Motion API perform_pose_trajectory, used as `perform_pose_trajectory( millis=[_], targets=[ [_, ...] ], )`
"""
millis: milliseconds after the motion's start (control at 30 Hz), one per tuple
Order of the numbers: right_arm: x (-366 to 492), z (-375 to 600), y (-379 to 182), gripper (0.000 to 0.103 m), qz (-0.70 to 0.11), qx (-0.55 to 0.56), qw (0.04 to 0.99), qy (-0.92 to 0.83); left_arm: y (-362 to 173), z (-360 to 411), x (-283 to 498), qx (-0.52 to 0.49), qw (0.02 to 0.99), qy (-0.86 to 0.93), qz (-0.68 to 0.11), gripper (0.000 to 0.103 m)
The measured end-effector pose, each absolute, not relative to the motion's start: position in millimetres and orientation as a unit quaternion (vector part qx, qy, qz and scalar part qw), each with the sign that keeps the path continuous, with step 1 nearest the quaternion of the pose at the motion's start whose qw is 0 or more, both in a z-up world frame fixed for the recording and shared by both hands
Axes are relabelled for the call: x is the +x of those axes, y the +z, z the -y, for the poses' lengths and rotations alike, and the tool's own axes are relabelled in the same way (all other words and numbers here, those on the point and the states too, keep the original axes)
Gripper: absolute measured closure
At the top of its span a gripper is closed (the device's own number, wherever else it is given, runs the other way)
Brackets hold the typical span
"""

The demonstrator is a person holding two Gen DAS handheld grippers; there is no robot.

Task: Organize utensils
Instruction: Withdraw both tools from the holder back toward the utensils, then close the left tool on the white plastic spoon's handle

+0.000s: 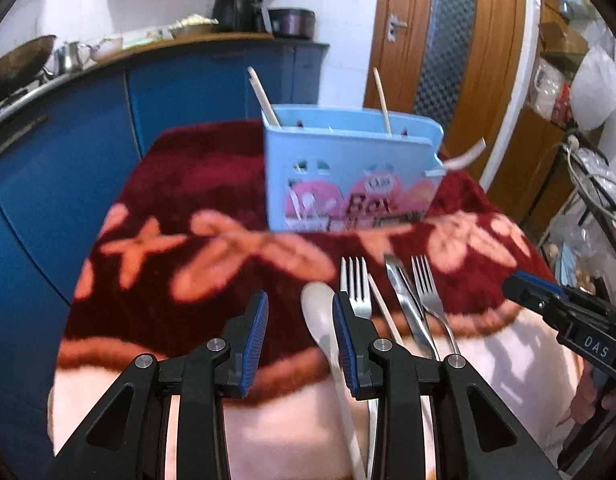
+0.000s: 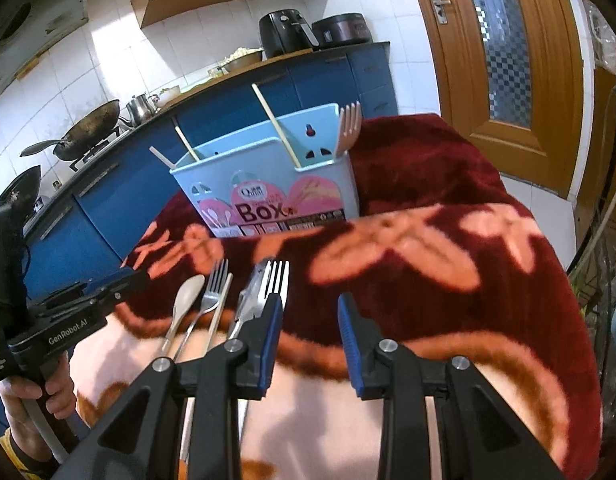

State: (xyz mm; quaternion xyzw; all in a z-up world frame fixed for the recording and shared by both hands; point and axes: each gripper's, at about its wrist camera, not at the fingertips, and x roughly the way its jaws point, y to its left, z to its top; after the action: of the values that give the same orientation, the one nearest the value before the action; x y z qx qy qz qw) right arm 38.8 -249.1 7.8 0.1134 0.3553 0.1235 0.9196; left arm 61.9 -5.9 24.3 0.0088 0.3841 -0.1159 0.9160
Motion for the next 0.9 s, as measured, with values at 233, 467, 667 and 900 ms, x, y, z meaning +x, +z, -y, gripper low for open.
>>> perform_pose_trajectory(
  millis=[233,467,667,900],
  targets=[
    [35,252,3,0.071,-0.361,0.114,0.918,0.117,8,10,66,0.003,0.894,-0.131,-0.429,0.069],
    [35,257,-2,0.071,-0.367,0.118,0.915,0.116,-7,8,74,-0.006,0.876,-0.124,-0.466,0.069],
    [35,258,-6,0.071,-0.371,0.121,0.914,0.116,-13,10,77,-0.009,0.870,-0.132,-0.476,0.071],
    [36,258,-8,0.071,-0.375,0.121,0.912,0.116,-13,12,77,-0.016,0.865,-0.151,-0.478,0.092]
  ],
)
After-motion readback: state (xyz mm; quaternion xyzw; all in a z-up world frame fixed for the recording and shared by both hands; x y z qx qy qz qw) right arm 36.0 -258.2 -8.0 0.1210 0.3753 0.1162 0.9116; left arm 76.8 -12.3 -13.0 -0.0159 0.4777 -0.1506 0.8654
